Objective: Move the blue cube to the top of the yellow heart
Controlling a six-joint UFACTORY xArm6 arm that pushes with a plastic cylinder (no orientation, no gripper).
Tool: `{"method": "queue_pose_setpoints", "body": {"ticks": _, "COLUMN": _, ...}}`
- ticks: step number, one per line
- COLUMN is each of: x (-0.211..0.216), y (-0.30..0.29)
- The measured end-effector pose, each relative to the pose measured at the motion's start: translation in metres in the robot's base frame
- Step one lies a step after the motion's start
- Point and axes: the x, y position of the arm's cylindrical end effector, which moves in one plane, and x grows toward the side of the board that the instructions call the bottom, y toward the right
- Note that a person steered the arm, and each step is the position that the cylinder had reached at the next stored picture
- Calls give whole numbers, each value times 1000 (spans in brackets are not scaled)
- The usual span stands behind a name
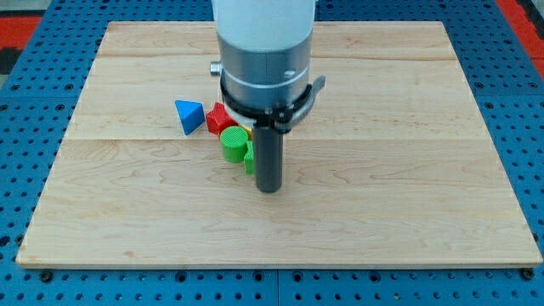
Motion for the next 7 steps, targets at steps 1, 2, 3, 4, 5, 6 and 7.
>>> {"method": "queue_pose_setpoints", "body": {"ticks": 1, "x": -34, "y": 0}}
{"method": "queue_pose_setpoints", "body": {"ticks": 2, "x": -44, "y": 2}}
{"method": "queue_pose_setpoints", "body": {"ticks": 3, "x": -40, "y": 62}}
{"method": "queue_pose_setpoints", "body": {"ticks": 4, "x": -91, "y": 138}}
{"method": "queue_pose_setpoints", "body": {"ticks": 5, "x": -166, "y": 122}}
{"method": "queue_pose_setpoints", "body": {"ticks": 6, "x": -213, "y": 34}}
{"method": "queue_pose_setpoints", "body": {"ticks": 7, "x": -207, "y": -37}}
